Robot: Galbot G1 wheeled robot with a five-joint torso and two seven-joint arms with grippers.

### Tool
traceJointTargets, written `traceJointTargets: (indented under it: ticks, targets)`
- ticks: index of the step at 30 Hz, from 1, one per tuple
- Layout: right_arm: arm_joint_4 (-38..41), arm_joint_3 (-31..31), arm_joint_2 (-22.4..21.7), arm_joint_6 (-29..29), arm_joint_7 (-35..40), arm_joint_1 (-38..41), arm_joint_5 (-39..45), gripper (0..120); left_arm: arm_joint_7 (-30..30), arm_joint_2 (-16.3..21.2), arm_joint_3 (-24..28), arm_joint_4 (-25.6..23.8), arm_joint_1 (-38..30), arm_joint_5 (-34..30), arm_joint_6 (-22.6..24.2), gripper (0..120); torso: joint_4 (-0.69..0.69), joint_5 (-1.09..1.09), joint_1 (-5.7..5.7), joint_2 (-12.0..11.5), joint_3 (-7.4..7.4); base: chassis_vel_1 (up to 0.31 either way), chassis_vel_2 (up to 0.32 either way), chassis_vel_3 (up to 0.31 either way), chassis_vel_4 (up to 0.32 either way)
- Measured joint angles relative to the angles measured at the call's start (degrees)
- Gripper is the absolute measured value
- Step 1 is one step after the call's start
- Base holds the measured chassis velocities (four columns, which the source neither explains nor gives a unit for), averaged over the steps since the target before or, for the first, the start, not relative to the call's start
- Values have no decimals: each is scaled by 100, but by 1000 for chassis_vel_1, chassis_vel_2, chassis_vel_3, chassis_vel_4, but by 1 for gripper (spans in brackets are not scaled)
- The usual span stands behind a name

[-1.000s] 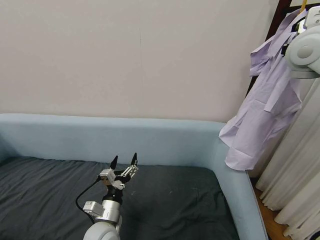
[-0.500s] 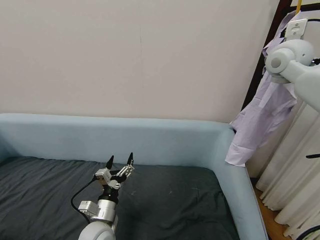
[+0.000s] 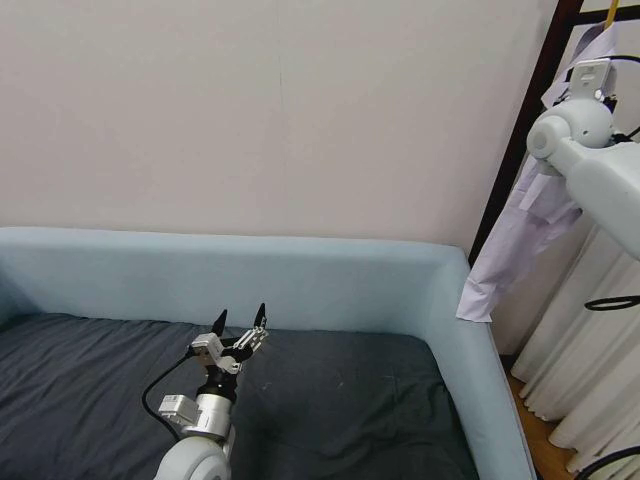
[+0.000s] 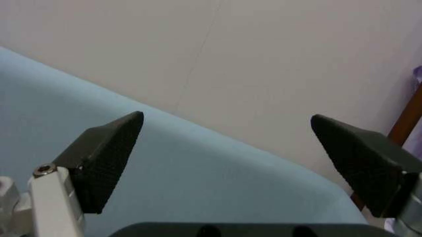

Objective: Pick up the clothes from the sofa and hang them on the clothes hanger.

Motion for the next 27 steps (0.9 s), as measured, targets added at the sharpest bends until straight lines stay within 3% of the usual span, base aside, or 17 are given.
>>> traceJointTargets:
  ticks: [10, 27]
  targets:
    - [-469, 186, 177, -20, -135, -10, -35, 7, 0, -26, 5, 63, -20, 0, 0, 100, 0, 0, 0, 0, 0, 0, 0, 0, 0]
    - [-228, 210, 112, -498, 191, 116, 756, 7, 18, -39, -3, 32, 34, 10, -35, 100, -1, -1, -1, 0, -1, 0, 0, 0, 0]
